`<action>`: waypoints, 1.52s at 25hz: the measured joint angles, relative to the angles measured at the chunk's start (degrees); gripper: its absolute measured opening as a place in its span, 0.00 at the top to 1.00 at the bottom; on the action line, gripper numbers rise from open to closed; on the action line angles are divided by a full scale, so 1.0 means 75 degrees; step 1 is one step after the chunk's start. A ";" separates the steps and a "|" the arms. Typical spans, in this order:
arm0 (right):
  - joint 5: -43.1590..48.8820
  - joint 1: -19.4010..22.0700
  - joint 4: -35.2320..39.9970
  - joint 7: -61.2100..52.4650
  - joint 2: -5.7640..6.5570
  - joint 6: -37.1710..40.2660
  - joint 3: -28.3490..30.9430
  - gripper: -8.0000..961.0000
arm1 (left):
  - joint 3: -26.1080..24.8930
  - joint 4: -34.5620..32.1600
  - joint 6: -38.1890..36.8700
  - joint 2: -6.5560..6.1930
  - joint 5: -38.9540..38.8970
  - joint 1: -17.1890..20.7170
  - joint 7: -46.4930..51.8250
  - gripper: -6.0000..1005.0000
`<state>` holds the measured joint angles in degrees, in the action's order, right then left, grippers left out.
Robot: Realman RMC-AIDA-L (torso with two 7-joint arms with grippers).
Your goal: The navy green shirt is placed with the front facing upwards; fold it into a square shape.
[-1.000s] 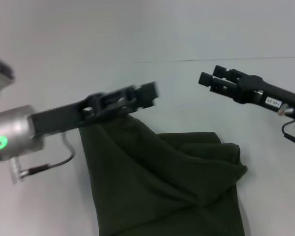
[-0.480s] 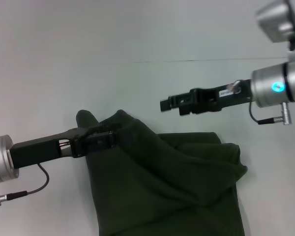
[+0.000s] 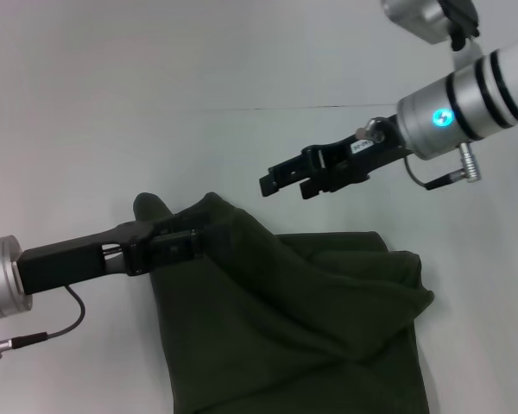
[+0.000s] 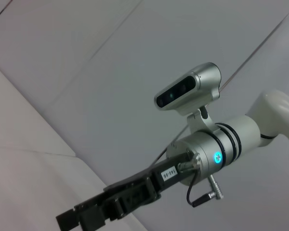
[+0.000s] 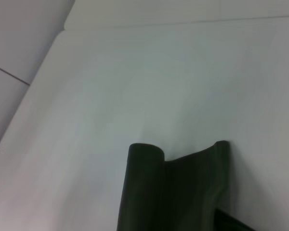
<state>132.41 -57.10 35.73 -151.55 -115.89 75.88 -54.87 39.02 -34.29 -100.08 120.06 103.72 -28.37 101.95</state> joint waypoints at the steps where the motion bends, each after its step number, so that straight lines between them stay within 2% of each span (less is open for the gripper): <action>1: 0.0007 -0.0043 -0.0025 -0.0043 -0.0033 -0.0073 -0.0108 0.11 | -0.0021 0.0001 0.0002 -0.0001 0.0000 0.0005 0.0000 0.09; 5: 0.0016 -0.0182 -0.0185 -0.0195 -0.0190 -0.0505 -0.0601 0.11 | -0.0189 -0.0003 0.0004 -0.0002 0.0003 0.0057 0.0000 0.09; 13: 0.0012 -0.0294 -0.0632 -0.0150 -0.0505 -0.1137 -0.0931 0.11 | -0.0454 -0.0011 0.0009 -0.0013 0.0191 0.0083 0.0007 0.09; 27: -0.0173 -0.0372 -0.1146 -0.0015 -0.0595 -0.1437 -0.1162 0.11 | -0.0481 0.0020 0.0009 -0.0002 0.0182 0.0075 0.0017 0.09; 36: -0.0648 -0.0393 -0.1171 0.0184 -0.0598 -0.1498 -0.2114 0.16 | -0.0589 0.0023 -0.0022 -0.0001 0.0194 0.0091 0.0020 0.09; 38: -0.0651 -0.0398 -0.1166 0.0189 -0.0598 -0.1507 -0.2161 0.32 | -0.0594 0.0028 -0.0032 -0.0001 0.0197 0.0091 0.0011 0.09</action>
<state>127.53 -60.09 26.99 -150.13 -120.37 64.58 -71.08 34.56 -34.08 -100.32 120.05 105.19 -27.68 102.03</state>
